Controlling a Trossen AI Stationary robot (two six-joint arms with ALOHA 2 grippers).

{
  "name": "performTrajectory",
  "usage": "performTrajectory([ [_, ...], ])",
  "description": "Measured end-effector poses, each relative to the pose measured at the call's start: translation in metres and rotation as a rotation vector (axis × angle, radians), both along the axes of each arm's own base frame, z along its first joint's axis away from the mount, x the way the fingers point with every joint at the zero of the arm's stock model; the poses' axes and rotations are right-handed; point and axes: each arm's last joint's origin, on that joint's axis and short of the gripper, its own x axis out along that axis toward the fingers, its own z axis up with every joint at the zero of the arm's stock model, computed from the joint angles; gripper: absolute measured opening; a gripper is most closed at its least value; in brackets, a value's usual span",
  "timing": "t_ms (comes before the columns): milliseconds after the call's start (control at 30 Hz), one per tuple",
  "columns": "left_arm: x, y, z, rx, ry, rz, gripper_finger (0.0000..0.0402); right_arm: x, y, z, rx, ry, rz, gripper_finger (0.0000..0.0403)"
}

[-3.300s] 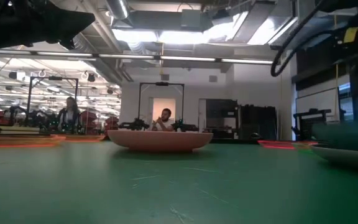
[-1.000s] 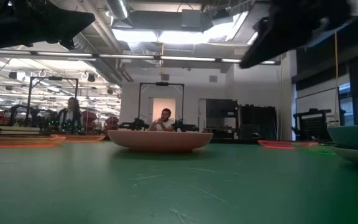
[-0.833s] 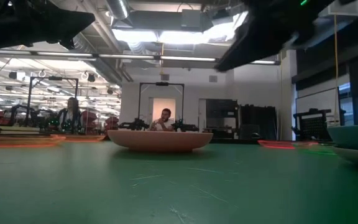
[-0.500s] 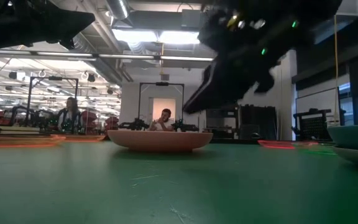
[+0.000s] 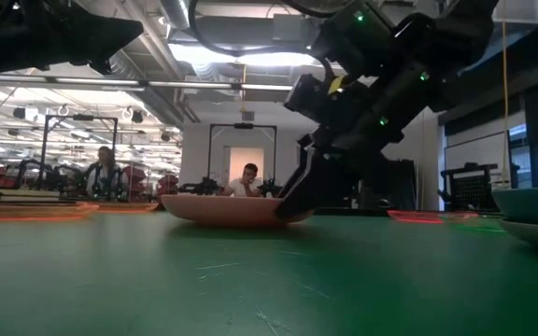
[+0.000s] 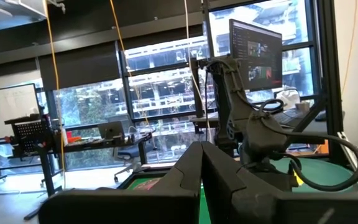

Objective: Stack plastic plates
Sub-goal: Stack the pink plate on top of the green plate

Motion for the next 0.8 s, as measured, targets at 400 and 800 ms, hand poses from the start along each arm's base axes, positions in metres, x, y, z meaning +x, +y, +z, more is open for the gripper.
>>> performTrajectory([
  [400, 0.000, 0.000, 0.000, 0.000, 0.000, 0.002, 0.0003, -0.004, 0.007, 0.025, -0.056, 0.015, 0.005, 0.0016],
  [800, 0.000, 0.000, 0.000, -0.002, 0.001, 0.006, 0.0003, -0.042, 0.049, 0.124, 0.049, 0.164, -0.057, 0.0006],
])
